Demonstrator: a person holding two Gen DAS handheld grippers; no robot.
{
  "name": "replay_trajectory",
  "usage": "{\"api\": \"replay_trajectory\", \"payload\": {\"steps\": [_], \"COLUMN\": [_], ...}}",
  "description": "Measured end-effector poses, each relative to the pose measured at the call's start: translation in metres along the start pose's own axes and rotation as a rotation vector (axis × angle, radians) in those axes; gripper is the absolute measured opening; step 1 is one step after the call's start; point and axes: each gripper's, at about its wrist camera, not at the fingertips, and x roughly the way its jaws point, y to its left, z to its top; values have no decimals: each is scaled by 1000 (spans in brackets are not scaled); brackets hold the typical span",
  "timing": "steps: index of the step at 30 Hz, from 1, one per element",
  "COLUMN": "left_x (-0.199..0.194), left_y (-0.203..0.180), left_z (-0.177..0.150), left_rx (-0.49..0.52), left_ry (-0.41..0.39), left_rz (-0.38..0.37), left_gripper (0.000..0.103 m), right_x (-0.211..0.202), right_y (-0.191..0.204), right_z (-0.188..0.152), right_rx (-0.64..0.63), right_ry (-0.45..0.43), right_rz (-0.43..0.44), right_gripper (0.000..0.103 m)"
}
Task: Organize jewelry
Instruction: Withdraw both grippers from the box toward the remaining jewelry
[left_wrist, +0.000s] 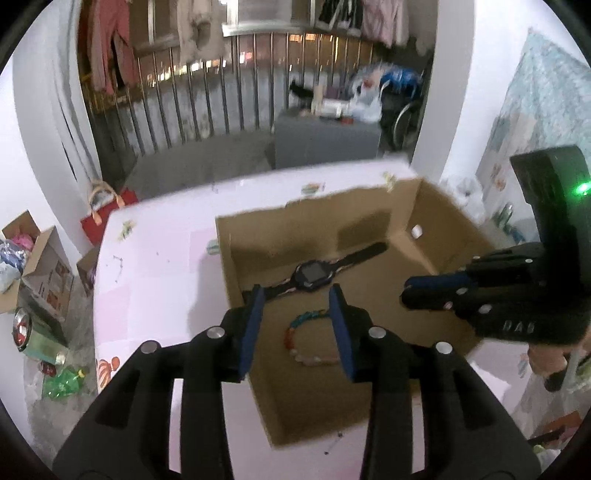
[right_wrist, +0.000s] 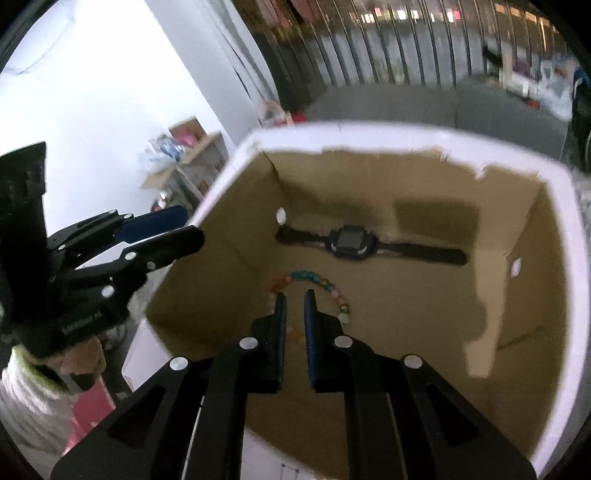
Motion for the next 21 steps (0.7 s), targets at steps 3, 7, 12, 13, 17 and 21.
{"api": "replay_trajectory", "payload": {"steps": [3,7,12,13,17,21], "left_x": [-38,-78,-91,-88,-56,-17], "left_y": [-5,-19,-35,-38,-55,-74], "left_z": [-15,-48,-91,-97,-122,-135], "left_rx": [4,47,61,66,83,146], "left_ry": [-90,-164,-159,-153,-78,-17], "left_rz": [-39,-101,-192,-199,-230,-219], "left_gripper": [39,41,42,42,42,42], "right_x": [-50,-95,-109,-107,-94,-71], "right_y": [12,13,-9,-15,-35,-42], "right_z": [-27,-69,-120,-129,-160,-170], "right_rx": [-104,-185,-140,-115,-23,-4], "right_ry": [-132,-220,-190,-179,-146,-106], "right_rz": [-31,-62,-94,-94,-92,-106], "right_gripper": [11,21,28,28,28,28]}}
